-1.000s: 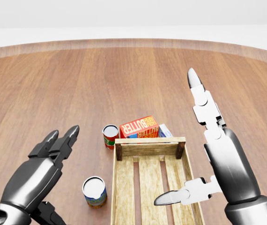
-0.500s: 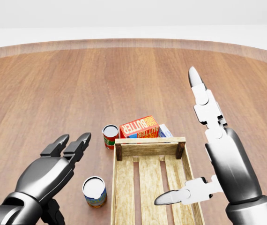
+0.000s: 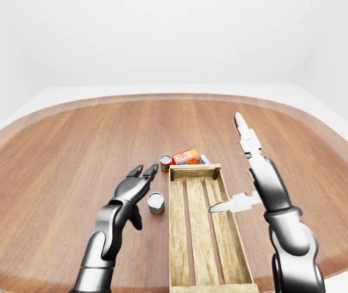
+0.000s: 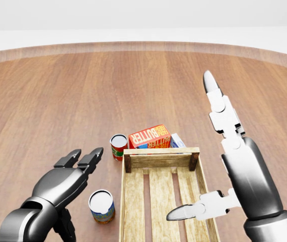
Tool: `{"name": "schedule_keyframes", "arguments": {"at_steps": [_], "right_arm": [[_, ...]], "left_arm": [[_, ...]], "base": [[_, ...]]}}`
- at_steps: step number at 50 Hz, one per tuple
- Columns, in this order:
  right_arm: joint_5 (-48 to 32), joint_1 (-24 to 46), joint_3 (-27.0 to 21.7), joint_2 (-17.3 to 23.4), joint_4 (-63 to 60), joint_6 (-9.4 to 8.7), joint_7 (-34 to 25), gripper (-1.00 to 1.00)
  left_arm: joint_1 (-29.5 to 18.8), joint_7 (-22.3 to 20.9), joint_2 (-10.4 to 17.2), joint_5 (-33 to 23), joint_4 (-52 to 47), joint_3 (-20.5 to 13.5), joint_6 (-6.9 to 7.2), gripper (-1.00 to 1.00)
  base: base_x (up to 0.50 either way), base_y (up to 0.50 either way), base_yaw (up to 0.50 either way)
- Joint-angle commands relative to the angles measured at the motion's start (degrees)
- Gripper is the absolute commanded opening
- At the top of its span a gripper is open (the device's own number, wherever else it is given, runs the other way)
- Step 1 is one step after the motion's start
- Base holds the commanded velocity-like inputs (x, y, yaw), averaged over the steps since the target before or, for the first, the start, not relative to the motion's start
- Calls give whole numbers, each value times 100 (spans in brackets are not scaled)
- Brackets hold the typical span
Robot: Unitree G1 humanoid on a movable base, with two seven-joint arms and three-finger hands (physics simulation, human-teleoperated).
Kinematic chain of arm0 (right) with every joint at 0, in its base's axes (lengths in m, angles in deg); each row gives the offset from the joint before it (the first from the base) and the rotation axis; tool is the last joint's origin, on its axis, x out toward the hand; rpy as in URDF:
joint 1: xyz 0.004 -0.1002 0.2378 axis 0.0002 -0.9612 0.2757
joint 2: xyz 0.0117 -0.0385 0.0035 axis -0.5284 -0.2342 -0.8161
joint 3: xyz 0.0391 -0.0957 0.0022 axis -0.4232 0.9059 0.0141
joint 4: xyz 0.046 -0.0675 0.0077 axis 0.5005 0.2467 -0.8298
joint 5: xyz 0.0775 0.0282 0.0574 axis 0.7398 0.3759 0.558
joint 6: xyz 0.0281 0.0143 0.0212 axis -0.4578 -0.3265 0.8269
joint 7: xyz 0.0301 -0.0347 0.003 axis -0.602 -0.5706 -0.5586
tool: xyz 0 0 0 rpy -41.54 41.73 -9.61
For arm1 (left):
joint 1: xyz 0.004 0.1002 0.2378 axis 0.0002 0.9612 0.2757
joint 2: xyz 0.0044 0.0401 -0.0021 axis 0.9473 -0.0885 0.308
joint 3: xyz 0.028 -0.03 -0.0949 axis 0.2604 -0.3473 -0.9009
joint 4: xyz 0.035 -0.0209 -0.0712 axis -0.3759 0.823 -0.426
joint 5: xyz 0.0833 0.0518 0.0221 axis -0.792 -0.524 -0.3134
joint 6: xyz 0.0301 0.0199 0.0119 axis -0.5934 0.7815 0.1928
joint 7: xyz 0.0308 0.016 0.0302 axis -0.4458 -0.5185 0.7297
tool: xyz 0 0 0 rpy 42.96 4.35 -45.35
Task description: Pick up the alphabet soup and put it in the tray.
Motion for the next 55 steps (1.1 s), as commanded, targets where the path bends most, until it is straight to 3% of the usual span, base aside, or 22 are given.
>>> {"name": "schedule_keyframes", "arguments": {"at_steps": [1, 55], "right_arm": [[4, 0, -11, 3, -10, 0, -13, 100], [6, 59, -57, 9, -134, 0, -66, 100]], "left_arm": [[-342, 124, -37, -34, 586, 139, 0, 100], [-1103, 1116, -185, 23, 2933, 466, 0, 100]], "base": [[0, 0, 0], [0, 0, 0]]}}
